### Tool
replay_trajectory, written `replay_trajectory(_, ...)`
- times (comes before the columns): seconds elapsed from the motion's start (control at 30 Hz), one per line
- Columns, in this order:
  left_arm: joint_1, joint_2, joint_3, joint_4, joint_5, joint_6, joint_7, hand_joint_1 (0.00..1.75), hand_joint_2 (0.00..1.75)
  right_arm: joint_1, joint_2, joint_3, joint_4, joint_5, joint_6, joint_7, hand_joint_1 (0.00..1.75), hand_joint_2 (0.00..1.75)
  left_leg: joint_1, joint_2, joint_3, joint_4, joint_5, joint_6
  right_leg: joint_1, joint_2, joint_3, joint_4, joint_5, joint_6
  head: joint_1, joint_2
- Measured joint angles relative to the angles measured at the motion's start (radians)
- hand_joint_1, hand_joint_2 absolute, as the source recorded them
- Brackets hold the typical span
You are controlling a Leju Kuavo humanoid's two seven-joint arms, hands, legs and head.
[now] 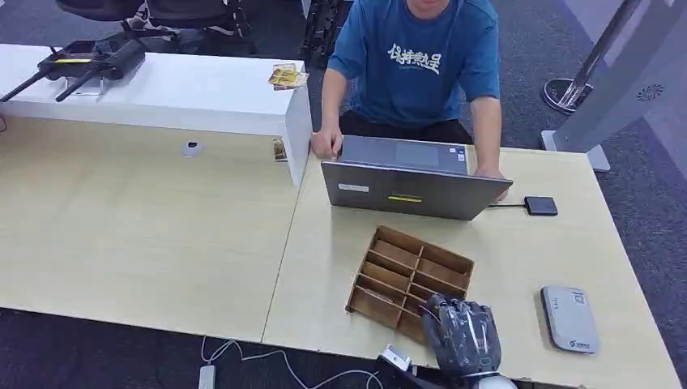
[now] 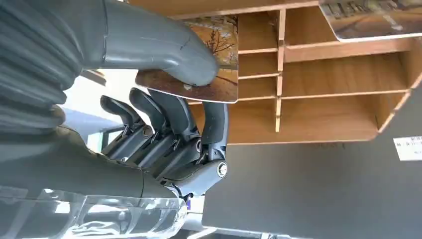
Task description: Pass the card to the sensor for recognition and then transmit it.
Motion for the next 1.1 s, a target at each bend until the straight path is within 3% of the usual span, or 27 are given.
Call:
replay_trajectory(0.3,0.0,0.0,0.0,0.0,0.0,0.0,-0.009,0.0,0.0,0.036,0.026,-0.024,-0.034,0.029,-0.161,-0.053,1.75,1.75,0.0,0.0,0.0,0.0,0.0,0.0,0.0,0.0,0.0,0.0,0.0,0.0,0.0,0.0)
replay_trajectory(0.43,0.001,-0.001,0.0,0.0,0.005,0.003,-0.012,0.0,0.0,0.064,0.056,-0.047,-0.066,0.029,-0.289,-0.106,1.75,1.75,0.0,0.0,0.0,0.0,0.0,0.0,0.0,0.0,0.0,0.0,0.0,0.0,0.0,0.0)
replay_trajectory(0.57,0.002,-0.001,0.0,0.0,0.008,0.007,-0.019,0.0,0.0,0.093,0.086,-0.077,-0.107,0.019,-0.373,-0.154,1.75,1.75,0.0,0.0,0.0,0.0,0.0,0.0,0.0,0.0,0.0,0.0,0.0,0.0,0.0,0.0)
replay_trajectory(0.67,0.002,-0.002,0.0,0.0,0.009,0.01,-0.023,0.0,0.0,0.128,0.12,-0.118,-0.156,-0.016,-0.395,-0.254,1.75,1.75,0.0,0.0,0.0,0.0,0.0,0.0,0.0,0.0,0.0,0.0,0.0,0.0,0.0,0.0)
replay_trajectory(0.7,0.003,-0.002,0.0,0.0,0.009,0.012,-0.026,0.0,0.0,0.146,0.145,-0.15,-0.179,-0.037,-0.396,-0.321,1.75,1.75,0.0,0.0,0.0,0.0,0.0,0.0,0.0,0.0,0.0,0.0,0.0,0.0,0.0,0.0)
replay_trajectory(0.87,0.005,-0.005,0.0,0.0,0.008,0.015,-0.03,0.0,0.0,0.205,0.25,-0.285,-0.255,-0.147,-0.399,-0.536,1.75,1.75,0.0,0.0,0.0,0.0,0.0,0.0,0.0,0.0,0.0,0.0,-0.001,0.0,0.0,0.0)
replay_trajectory(1.0,0.006,-0.005,0.0,0.0,-0.004,0.018,-0.03,0.0,0.0,0.216,0.316,-0.389,-0.288,-0.222,-0.399,-0.614,1.75,1.75,0.0,0.0,0.0,0.0,0.0,0.0,0.0,0.0,0.0,0.0,0.0,0.0,0.0,0.0)
replay_trajectory(1.1,0.006,-0.005,0.0,0.0,-0.013,0.018,-0.03,0.0,0.0,0.203,0.346,-0.449,-0.292,-0.251,-0.399,-0.626,1.75,1.75,0.0,0.0,0.0,0.0,0.0,0.0,0.0,0.0,0.0,0.0,0.0,0.0,0.0,0.0)
